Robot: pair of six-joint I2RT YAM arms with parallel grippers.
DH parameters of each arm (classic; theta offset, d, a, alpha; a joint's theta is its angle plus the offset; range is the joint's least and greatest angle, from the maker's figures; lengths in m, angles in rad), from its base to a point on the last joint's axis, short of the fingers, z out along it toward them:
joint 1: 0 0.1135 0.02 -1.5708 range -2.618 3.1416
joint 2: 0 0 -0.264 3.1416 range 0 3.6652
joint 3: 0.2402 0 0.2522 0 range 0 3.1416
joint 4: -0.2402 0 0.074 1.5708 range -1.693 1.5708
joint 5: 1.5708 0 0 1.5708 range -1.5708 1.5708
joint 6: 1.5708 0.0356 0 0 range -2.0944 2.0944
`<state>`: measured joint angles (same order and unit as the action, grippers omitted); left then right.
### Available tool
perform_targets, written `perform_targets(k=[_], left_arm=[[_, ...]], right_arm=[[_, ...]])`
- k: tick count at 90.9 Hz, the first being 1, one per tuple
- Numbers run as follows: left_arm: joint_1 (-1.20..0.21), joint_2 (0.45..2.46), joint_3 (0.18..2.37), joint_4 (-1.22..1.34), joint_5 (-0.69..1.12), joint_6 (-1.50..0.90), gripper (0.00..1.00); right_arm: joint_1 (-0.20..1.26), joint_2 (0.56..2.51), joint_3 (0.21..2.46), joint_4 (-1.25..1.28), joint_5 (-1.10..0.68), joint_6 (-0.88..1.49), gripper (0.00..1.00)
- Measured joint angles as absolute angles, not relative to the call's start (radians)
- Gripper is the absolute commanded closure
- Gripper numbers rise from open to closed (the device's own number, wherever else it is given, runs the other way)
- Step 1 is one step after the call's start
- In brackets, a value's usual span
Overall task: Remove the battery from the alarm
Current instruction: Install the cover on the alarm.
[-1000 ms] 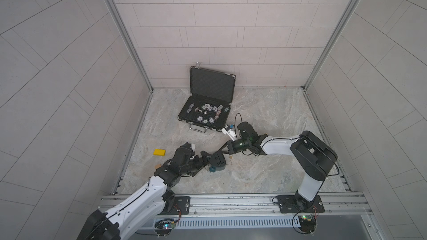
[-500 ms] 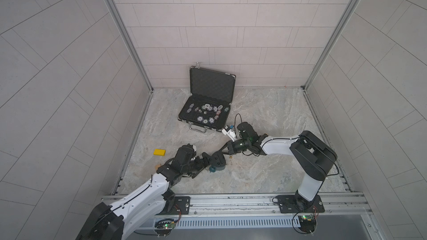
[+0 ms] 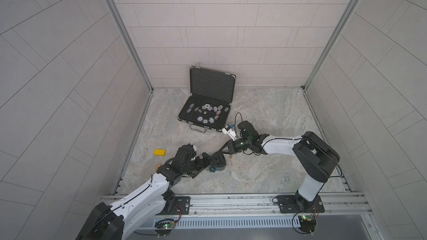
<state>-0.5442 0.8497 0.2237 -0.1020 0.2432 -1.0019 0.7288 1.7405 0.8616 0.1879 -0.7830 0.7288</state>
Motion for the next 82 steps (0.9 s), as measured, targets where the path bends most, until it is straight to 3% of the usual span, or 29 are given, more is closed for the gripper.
perform_targets(k=[82], left_arm=[[-0.544,0.847,0.224,-0.102,0.245,-1.002,0.05]], right_arm=[[0.734,1.777,0.876,0.154,-0.786,0.748,1.00]])
